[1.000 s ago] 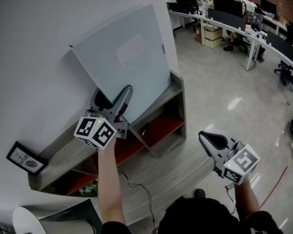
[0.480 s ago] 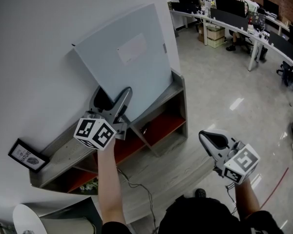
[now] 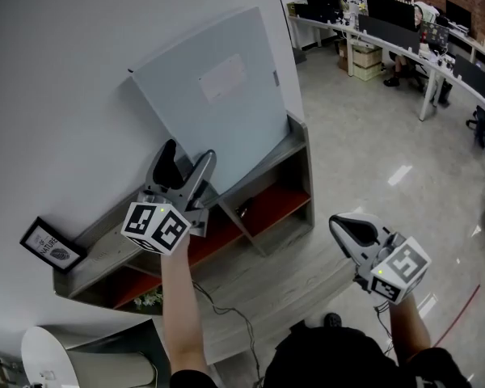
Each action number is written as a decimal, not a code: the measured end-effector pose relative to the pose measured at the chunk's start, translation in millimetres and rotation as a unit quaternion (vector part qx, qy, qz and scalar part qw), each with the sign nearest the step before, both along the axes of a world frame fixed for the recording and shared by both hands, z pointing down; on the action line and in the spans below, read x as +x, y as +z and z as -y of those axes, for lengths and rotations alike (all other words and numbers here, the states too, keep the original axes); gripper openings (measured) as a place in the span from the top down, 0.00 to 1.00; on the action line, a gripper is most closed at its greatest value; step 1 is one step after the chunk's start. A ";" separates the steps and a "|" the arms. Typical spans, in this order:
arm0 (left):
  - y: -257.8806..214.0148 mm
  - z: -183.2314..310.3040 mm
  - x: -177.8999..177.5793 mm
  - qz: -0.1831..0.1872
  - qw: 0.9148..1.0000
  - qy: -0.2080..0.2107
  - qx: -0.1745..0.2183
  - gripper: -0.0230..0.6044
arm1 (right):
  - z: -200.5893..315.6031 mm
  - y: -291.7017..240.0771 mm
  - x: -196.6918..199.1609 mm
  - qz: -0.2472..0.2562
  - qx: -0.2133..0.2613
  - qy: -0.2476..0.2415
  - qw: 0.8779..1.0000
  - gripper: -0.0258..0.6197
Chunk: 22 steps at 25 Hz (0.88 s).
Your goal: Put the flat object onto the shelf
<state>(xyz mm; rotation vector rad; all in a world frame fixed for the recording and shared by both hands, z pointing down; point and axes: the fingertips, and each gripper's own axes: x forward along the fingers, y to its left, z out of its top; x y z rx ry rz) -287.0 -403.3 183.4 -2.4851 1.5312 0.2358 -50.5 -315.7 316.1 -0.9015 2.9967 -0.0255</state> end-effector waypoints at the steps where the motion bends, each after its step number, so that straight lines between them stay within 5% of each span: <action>1: -0.4 -3.8 -0.1 0.000 1.000 -0.003 0.001 0.28 | -1.5 0.0 0.2 0.000 0.000 -0.003 1.000 0.94; 13: 21.0 -52.5 17.7 0.027 0.999 -0.046 0.000 0.28 | -13.9 5.2 0.4 0.000 -0.006 -0.052 0.999 0.94; 22: 58.6 -82.8 50.0 0.012 0.997 -0.067 -0.022 0.30 | -23.9 14.7 4.2 -0.009 -0.014 -0.090 0.996 0.94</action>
